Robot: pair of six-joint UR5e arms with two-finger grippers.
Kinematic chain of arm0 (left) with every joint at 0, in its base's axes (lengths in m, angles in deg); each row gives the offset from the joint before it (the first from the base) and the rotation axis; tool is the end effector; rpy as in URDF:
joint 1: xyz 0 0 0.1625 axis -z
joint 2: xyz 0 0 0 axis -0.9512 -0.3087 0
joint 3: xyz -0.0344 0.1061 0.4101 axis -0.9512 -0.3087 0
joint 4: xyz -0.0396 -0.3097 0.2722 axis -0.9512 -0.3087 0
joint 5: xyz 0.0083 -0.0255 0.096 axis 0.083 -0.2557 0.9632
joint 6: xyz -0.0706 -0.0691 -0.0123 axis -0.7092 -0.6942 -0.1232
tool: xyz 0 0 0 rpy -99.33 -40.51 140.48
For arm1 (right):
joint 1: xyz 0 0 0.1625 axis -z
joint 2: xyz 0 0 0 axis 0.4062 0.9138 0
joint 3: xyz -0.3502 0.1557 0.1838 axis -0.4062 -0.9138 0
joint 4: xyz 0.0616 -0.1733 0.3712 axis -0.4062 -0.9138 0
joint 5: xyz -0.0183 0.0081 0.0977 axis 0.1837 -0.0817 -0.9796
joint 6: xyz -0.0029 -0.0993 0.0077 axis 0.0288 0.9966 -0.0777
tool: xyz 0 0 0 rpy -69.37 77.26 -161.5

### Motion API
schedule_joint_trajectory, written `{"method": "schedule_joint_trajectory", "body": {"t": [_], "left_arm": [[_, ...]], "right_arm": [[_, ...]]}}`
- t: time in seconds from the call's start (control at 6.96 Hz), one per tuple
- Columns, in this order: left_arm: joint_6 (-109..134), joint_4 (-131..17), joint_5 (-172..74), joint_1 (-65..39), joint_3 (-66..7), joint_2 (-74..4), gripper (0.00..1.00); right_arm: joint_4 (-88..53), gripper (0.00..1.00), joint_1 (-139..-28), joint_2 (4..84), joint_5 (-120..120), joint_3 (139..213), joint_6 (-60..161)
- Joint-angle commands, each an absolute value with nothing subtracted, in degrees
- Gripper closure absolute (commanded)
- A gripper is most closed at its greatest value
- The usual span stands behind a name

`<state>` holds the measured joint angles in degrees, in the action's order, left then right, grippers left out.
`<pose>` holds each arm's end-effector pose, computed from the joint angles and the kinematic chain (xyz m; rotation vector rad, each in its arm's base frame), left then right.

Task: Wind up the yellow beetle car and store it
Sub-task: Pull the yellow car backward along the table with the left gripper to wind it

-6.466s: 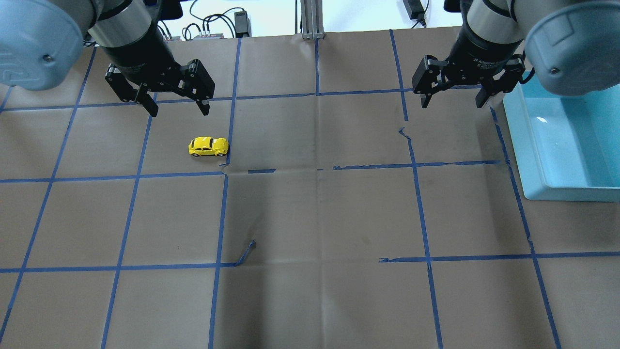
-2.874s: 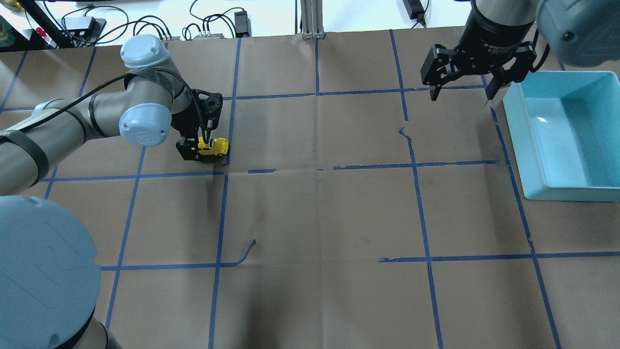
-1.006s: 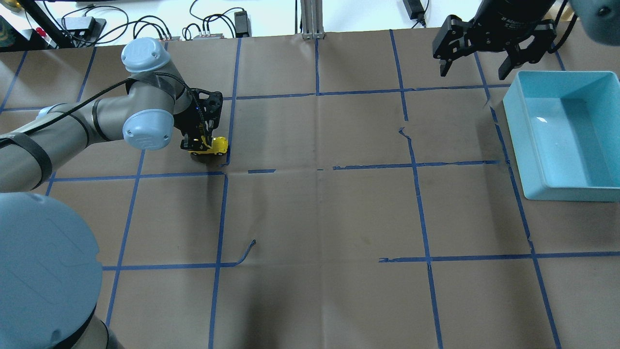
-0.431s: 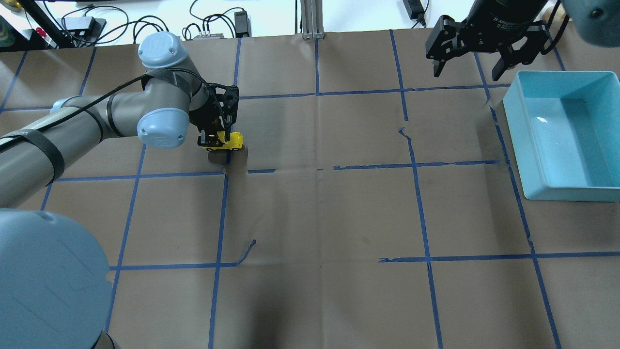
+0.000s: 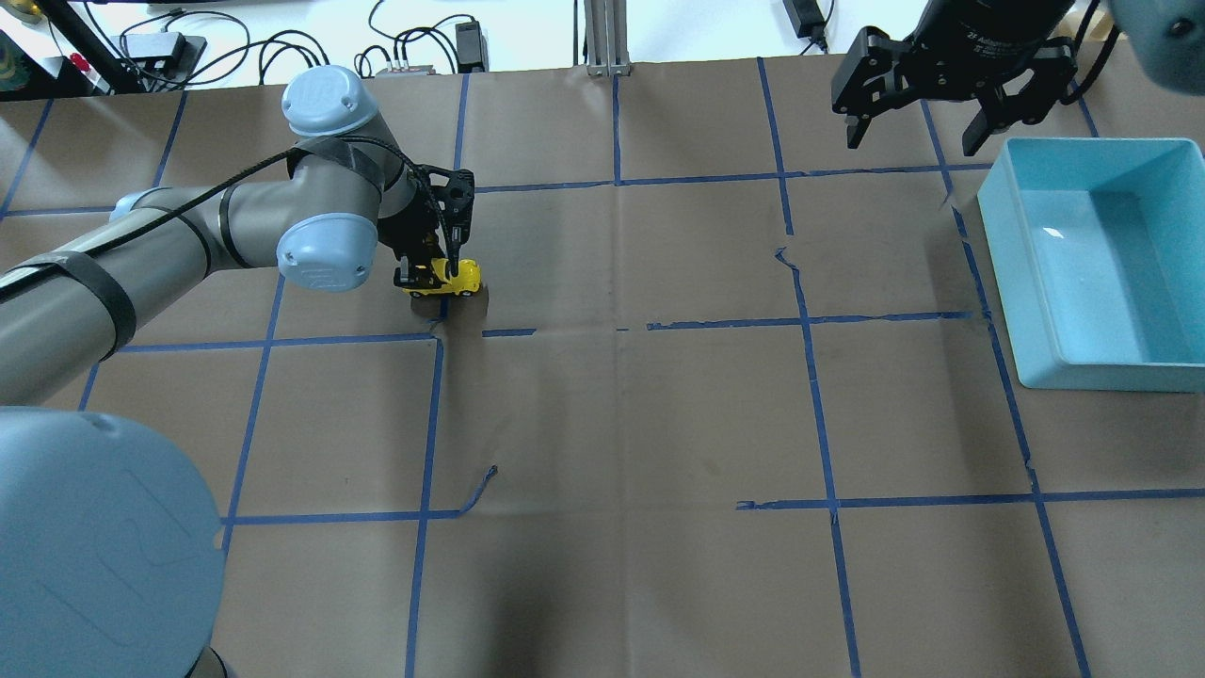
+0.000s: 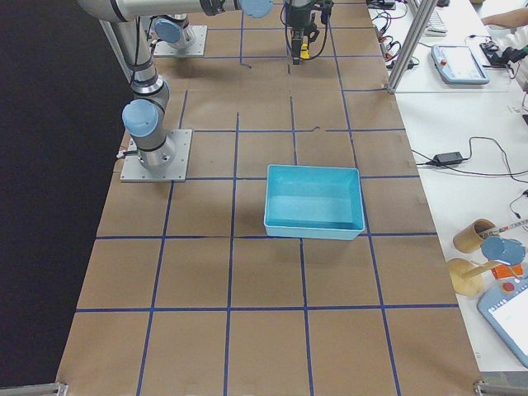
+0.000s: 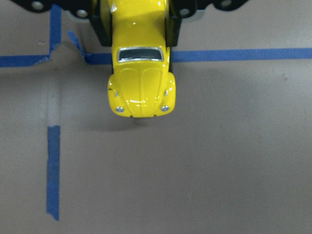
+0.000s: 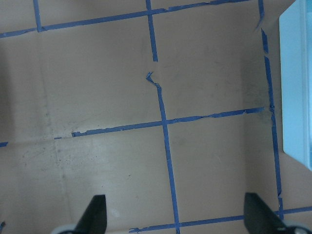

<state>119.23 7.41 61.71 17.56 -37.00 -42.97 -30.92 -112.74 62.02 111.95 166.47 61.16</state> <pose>-0.1304 -0.6189 0.2117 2.2491 2.1768 -0.0549 0.1236 -0.5191 0.5265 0.2006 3.1151 -0.1319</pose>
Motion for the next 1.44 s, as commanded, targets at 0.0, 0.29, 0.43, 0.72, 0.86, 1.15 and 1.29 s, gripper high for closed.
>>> {"method": "schedule_joint_trajectory", "body": {"t": [0.0, 0.29, 0.43, 0.72, 0.86, 1.15, 1.29], "left_arm": [[119.24, 8.56, 61.67, 17.37, -37.60, -43.52, 1.00], [119.24, 9.97, 61.67, 17.28, -37.52, -44.92, 1.00], [119.24, 9.97, 61.67, 17.19, -37.69, -44.93, 1.00], [119.33, 9.97, 61.67, 17.02, -37.78, -44.66, 1.00], [119.50, 10.06, 61.85, 16.67, -37.78, -44.75, 1.00], [119.59, 10.06, 61.93, 15.79, -37.78, -44.84, 1.00], [120.12, 9.97, 61.94, 15.18, -37.78, -44.75, 1.00]], "right_arm": [[-31.06, 0.00, -112.74, 62.26, 112.11, 166.54, 61.10], [-31.06, 0.00, -112.74, 62.27, 111.85, 165.93, 61.10], [-31.14, 0.00, -112.74, 62.36, 111.85, 165.67, 61.10], [-31.41, 0.00, -112.74, 62.27, 111.59, 165.66, 61.10], [-31.41, 0.00, -112.74, 62.36, 111.50, 165.40, 61.10], [-31.84, 0.00, -112.83, 62.10, 111.67, 165.58, 61.10], [-32.11, 0.00, -112.83, 61.57, 111.68, 165.49, 61.19]]}}
